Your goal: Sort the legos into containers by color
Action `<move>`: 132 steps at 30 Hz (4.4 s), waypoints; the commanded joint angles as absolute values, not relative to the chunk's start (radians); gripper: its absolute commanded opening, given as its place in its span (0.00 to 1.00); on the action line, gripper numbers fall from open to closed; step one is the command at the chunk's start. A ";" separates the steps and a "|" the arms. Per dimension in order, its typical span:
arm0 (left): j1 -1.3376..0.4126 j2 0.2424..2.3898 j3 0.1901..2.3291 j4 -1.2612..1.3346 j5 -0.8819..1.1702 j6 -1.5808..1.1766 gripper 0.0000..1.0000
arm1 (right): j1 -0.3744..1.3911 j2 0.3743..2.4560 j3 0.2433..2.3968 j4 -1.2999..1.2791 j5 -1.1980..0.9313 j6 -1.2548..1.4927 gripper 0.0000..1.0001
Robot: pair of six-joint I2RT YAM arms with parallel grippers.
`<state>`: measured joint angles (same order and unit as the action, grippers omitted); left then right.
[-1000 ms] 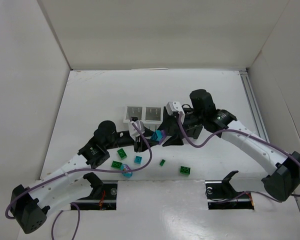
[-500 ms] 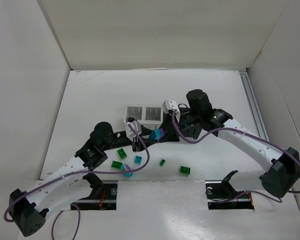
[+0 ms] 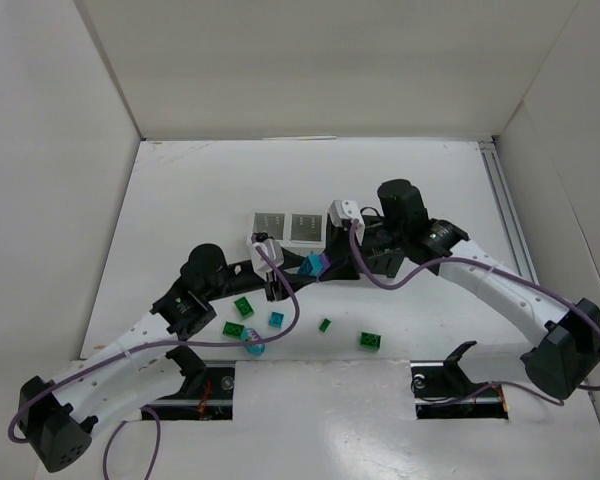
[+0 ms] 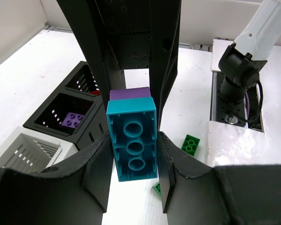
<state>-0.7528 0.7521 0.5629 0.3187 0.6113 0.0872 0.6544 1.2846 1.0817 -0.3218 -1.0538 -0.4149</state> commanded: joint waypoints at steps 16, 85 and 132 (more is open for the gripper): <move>-0.759 0.664 0.555 0.327 0.169 -0.108 0.00 | 0.379 1.224 1.052 -0.498 -0.887 -0.624 0.00; -0.741 1.408 0.999 0.091 -0.216 -0.440 0.17 | 0.305 0.902 0.943 -0.563 -0.325 -0.560 0.95; -0.741 0.634 0.741 -0.644 -0.345 -0.957 1.00 | 1.175 1.788 0.943 0.264 -0.161 -0.390 0.87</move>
